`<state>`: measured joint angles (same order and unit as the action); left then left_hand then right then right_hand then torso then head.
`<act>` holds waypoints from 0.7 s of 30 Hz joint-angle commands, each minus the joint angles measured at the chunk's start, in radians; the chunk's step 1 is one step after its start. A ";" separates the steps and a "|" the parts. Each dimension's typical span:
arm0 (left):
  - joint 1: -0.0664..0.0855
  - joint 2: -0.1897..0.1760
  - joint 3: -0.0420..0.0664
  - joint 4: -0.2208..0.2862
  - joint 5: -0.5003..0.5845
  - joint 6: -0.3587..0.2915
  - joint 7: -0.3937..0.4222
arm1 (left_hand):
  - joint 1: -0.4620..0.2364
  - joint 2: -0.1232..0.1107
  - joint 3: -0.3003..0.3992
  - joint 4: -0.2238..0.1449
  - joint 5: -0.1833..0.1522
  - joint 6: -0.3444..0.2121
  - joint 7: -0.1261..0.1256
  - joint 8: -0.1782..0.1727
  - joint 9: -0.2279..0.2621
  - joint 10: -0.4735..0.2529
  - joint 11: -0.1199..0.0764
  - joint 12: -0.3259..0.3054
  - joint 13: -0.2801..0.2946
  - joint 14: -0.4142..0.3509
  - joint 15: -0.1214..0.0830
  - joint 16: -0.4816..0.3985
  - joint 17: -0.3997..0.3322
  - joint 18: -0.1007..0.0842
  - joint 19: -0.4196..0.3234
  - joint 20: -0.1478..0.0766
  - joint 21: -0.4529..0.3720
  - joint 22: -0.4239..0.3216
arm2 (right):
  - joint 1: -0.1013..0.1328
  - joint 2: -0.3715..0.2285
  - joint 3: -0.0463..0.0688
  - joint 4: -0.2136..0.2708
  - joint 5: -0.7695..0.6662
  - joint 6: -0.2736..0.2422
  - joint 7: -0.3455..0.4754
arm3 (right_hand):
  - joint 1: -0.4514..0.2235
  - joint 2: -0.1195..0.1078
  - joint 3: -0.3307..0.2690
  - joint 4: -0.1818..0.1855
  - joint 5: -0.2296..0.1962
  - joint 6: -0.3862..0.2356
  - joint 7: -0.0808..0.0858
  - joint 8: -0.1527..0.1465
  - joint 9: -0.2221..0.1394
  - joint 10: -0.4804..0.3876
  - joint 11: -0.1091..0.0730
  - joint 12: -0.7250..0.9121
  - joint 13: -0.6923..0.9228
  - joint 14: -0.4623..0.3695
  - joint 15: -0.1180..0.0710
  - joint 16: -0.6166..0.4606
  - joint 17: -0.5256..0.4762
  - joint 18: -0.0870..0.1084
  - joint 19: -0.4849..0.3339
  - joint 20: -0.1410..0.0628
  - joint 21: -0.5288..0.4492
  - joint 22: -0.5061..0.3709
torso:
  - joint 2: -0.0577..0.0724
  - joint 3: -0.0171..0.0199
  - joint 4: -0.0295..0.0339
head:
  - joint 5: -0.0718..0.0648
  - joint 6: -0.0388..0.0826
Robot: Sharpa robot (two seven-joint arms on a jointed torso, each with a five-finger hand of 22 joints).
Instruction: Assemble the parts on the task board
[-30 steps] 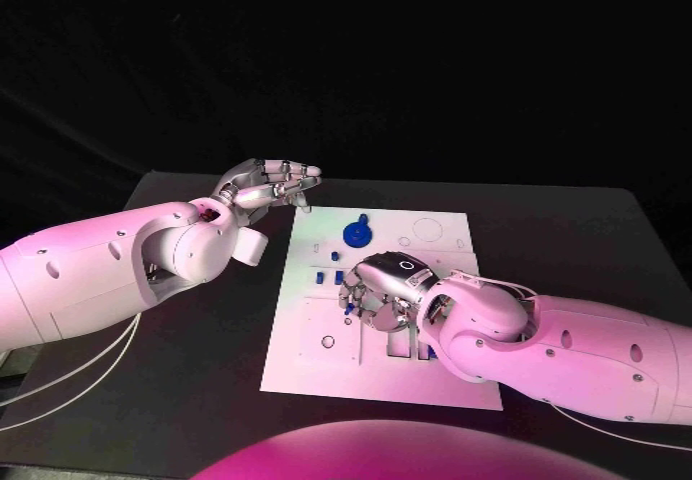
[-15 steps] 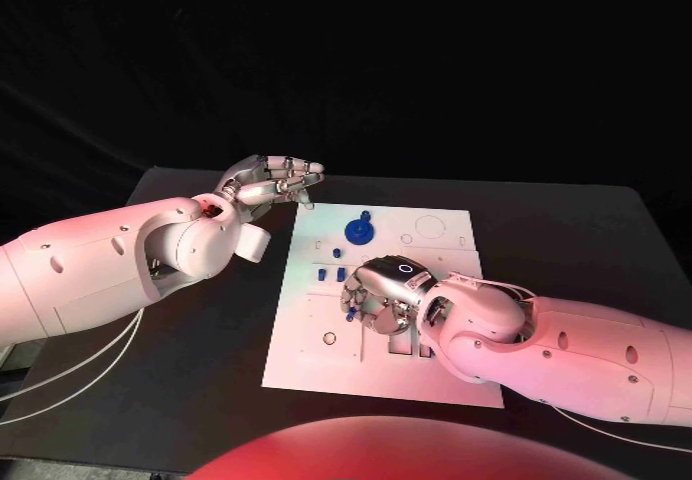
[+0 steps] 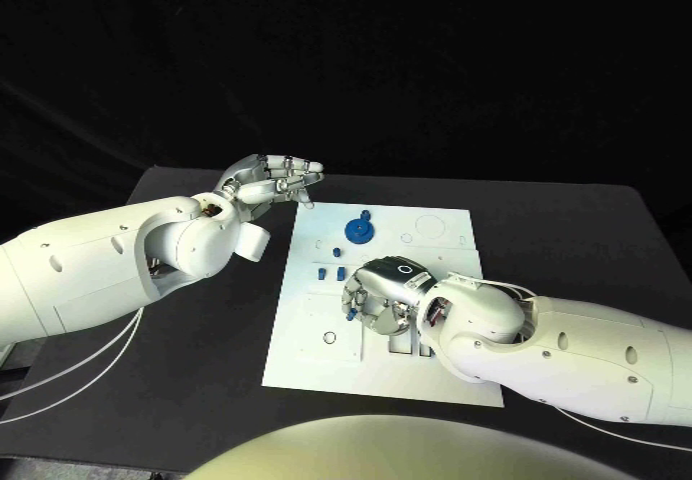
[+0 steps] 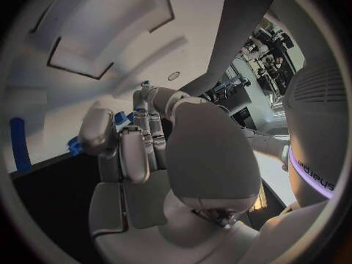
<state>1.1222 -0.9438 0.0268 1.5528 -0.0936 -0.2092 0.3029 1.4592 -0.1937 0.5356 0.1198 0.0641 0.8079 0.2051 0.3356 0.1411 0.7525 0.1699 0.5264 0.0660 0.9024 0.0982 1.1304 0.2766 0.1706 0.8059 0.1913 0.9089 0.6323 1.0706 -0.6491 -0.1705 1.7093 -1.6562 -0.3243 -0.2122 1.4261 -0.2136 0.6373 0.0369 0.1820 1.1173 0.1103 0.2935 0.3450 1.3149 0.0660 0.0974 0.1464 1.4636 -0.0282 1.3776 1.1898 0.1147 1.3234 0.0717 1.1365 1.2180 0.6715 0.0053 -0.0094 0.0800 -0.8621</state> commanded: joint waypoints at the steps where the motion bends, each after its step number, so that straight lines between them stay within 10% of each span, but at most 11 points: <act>1: 0.001 0.001 0.001 0.002 0.005 0.010 0.003 | -0.002 -0.009 0.001 -0.005 -0.001 0.000 0.021 0.004 -0.001 -0.005 0.000 -0.002 -0.001 0.000 -0.002 -0.006 -0.001 0.013 0.005 -0.001 -0.003 -0.002 | -0.003 0.003 -0.001 -0.001 -0.029 0.020 -0.015 | -0.004 0.007 0.003 -0.002 0.003 0.001 0.006 0.006 0.000 0.029 -0.024 0.002 -0.001 0.041 -0.006 0.006 -0.001 -0.011 -0.004 -0.002 0.000 -0.001 | 0.000 0.0002 0.0005 | 0.000 0.000; 21: 0.001 0.000 0.001 0.003 0.005 0.014 -0.001 | -0.002 -0.009 0.001 -0.006 -0.001 0.000 0.021 0.004 -0.001 -0.005 0.000 -0.002 -0.001 0.000 -0.002 -0.006 -0.001 0.013 0.005 0.000 -0.004 -0.002 | -0.010 0.023 -0.002 -0.005 -0.071 0.075 -0.061 | -0.009 0.008 0.005 -0.007 0.002 -0.001 0.007 0.006 0.003 0.029 -0.024 0.000 0.001 0.041 -0.005 0.008 0.000 -0.010 -0.006 -0.002 -0.002 -0.002 | 0.000 -0.0004 0.0005 | 0.001 0.001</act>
<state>1.1222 -0.9449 0.0268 1.5533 -0.0935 -0.2086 0.2990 1.4592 -0.1937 0.5356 0.1199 0.0641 0.8079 0.2051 0.3356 0.1412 0.7525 0.1699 0.5259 0.0660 0.9024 0.0982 1.1304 0.2767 0.1705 0.8059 0.1913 0.9089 0.6314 1.0655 -0.6280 -0.1689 1.7051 -1.7025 -0.2946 -0.2549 1.4161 -0.2140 0.6392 0.0327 0.1818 1.1182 0.1111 0.2975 0.3472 1.3187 0.0623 0.0939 0.1462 1.4651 -0.0267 1.3816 1.1898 0.1150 1.3233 0.0717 1.1365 1.2177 0.6713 0.0048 -0.0088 0.0808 -0.8607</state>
